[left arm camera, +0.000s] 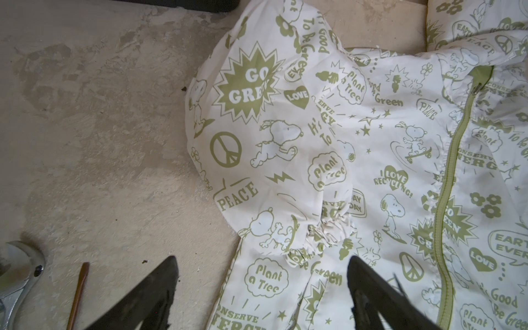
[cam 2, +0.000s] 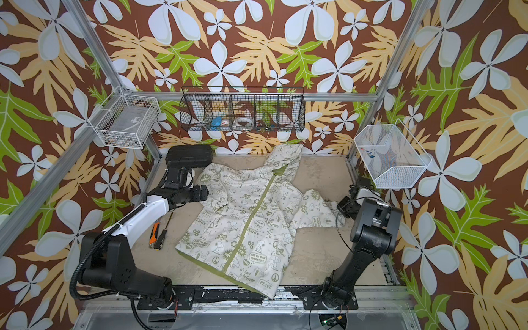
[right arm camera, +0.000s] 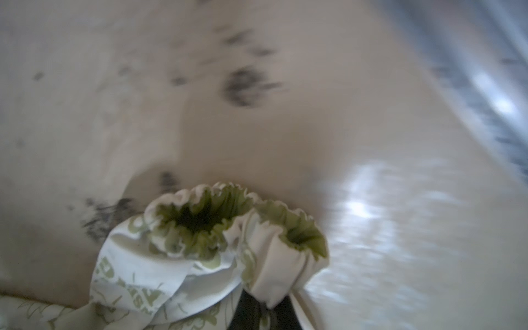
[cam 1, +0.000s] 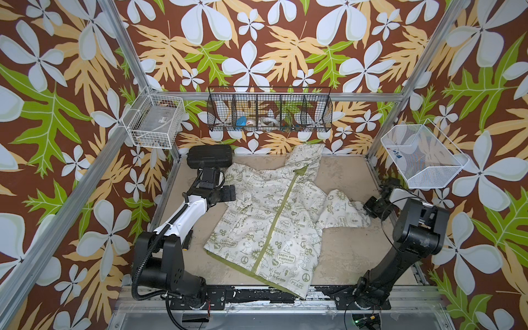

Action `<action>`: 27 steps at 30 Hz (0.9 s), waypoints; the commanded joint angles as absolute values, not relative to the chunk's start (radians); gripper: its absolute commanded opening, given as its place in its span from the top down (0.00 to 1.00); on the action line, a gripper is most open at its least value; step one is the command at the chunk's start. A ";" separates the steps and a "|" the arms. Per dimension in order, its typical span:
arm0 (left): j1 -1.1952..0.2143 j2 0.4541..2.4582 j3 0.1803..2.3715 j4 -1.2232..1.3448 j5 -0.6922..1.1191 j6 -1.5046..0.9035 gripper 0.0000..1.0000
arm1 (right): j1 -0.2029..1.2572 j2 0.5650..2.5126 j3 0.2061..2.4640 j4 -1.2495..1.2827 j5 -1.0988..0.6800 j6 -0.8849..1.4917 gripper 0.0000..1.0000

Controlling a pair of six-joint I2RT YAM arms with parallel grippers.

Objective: Unzip the jacket
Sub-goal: Flatten out the jacket at the center of the board.

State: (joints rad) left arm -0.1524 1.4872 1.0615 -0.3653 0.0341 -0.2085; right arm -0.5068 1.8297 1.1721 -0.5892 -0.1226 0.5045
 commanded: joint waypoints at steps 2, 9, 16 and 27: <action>-0.153 1.497 1.078 -0.359 0.029 -0.226 0.07 | -0.676 1.732 1.121 -0.626 -0.097 0.567 1.00; -0.152 1.509 1.100 -0.358 0.014 -0.250 0.00 | -0.793 1.575 1.073 -0.711 -0.052 0.611 0.31; -0.152 1.495 1.103 -0.356 0.034 -0.257 0.00 | -0.658 1.421 0.994 -0.752 -0.042 0.632 0.34; -0.247 1.564 1.164 -0.446 -0.024 -0.359 0.13 | -0.043 1.403 1.036 -0.550 -0.327 0.590 0.30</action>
